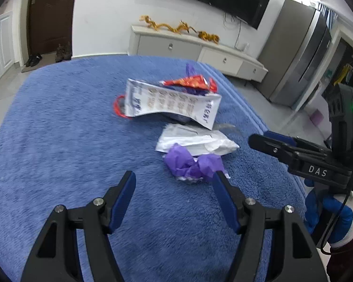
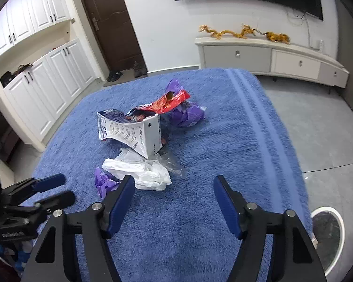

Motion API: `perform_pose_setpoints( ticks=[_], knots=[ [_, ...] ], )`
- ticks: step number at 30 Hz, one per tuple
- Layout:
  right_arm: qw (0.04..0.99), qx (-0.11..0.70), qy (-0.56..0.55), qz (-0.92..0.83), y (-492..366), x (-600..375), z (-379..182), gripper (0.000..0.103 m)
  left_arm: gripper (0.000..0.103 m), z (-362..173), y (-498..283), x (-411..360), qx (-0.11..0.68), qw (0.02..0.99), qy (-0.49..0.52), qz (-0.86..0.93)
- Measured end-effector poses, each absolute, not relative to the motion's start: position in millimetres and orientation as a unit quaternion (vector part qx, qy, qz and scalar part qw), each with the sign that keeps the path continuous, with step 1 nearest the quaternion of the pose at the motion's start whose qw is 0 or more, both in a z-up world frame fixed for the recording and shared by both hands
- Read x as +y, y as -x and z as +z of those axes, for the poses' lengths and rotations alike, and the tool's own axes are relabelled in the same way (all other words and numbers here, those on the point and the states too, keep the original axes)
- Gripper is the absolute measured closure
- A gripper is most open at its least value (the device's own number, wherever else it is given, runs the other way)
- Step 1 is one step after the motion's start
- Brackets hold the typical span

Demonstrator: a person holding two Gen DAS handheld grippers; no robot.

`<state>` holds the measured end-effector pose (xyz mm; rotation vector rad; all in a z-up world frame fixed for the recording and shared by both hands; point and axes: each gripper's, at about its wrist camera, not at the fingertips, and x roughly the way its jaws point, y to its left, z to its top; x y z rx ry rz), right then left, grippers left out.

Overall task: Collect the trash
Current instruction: 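Grasp the purple bag with the left tool while the right tool grasps the white plastic bag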

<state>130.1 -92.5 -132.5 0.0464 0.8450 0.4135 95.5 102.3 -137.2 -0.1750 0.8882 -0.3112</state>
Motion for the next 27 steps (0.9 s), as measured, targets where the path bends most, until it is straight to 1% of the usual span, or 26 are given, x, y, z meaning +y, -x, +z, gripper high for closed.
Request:
perform_pose_setpoints(
  ticks=[1, 6, 12, 18, 19, 20, 21, 22, 27],
  knots=[
    [0.889, 0.409, -0.025, 0.203, -132, -93, -135, 0.042, 0.037, -140, -99, 99, 0.432, 0.885, 0.084, -0.153],
    [0.882, 0.411, -0.045, 0.225, -141, -97, -143, 0.046, 0.037, -151, -117, 87, 0.454, 0.872, 0.086, -0.162],
    [0.874, 0.414, -0.056, 0.249, -149, -94, -151, 0.047, 0.037, -161, -132, 75, 0.468, 0.862, 0.093, -0.171],
    [0.864, 0.418, -0.056, 0.275, -156, -85, -155, 0.048, 0.038, -164, -133, 66, 0.453, 0.871, 0.08, -0.175],
    [0.862, 0.42, -0.057, 0.279, -157, -83, -157, 0.048, 0.041, -165, -132, 66, 0.451, 0.872, 0.079, -0.176],
    [0.861, 0.421, -0.058, 0.281, -158, -83, -157, 0.048, 0.049, -165, -130, 66, 0.448, 0.872, 0.078, -0.18],
    [0.859, 0.422, -0.059, 0.283, -159, -82, -159, 0.048, 0.052, -165, -127, 67, 0.447, 0.871, 0.081, -0.186],
    [0.858, 0.424, -0.06, 0.284, -160, -81, -160, 0.048, 0.06, -165, -124, 69, 0.446, 0.87, 0.084, -0.192],
    [0.852, 0.432, -0.063, 0.29, -161, -79, -166, 0.049, 0.065, -168, -106, 68, 0.441, 0.872, 0.078, -0.196]
  ],
)
